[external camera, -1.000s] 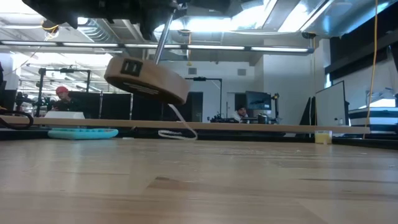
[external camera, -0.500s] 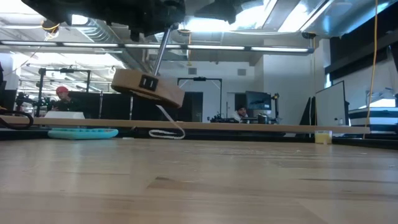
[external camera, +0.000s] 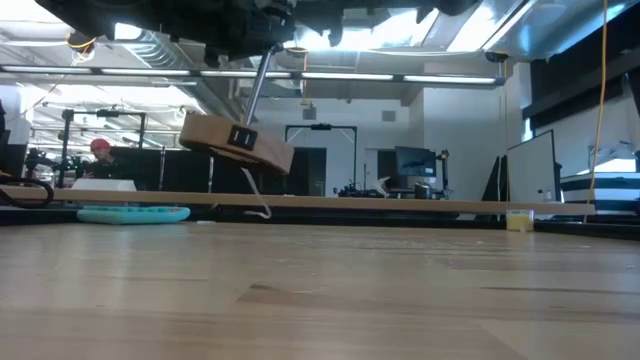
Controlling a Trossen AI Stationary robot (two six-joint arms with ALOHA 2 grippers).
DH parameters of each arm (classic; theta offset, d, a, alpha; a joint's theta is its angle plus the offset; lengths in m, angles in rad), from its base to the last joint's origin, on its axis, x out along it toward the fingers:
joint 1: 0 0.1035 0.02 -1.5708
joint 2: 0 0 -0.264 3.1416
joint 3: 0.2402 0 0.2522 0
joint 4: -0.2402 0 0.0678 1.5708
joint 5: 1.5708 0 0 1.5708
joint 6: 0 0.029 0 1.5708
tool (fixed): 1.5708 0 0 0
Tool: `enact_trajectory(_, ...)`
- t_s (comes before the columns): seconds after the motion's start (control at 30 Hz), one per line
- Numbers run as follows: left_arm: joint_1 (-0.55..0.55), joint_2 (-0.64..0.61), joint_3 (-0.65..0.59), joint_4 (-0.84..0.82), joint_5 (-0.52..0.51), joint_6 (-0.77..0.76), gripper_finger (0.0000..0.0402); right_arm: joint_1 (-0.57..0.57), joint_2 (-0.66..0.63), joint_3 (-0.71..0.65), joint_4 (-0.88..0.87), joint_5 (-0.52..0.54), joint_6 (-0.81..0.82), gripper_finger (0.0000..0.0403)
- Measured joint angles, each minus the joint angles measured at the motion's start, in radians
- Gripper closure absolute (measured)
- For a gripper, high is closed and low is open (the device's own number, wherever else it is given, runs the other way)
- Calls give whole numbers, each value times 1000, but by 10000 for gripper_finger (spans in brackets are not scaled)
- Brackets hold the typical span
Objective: Screw lightbulb
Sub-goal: Remove the light bulb from the lamp
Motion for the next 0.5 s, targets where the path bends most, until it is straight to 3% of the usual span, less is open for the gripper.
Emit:
enact_trajectory(0.17, 0, 0, 0, -5, -1, -4, 267, 0, 29, 38, 4, 1, -40, 119)
enact_trajectory(0.37, -5, 0, 0, -5, 4, -22, 267, 0, 20, 49, -39, -1, -85, 254)
enact_trajectory(0.5, -35, -3, 0, -1, 33, -32, 267, -1, -5, 49, -92, -83, -114, 251)
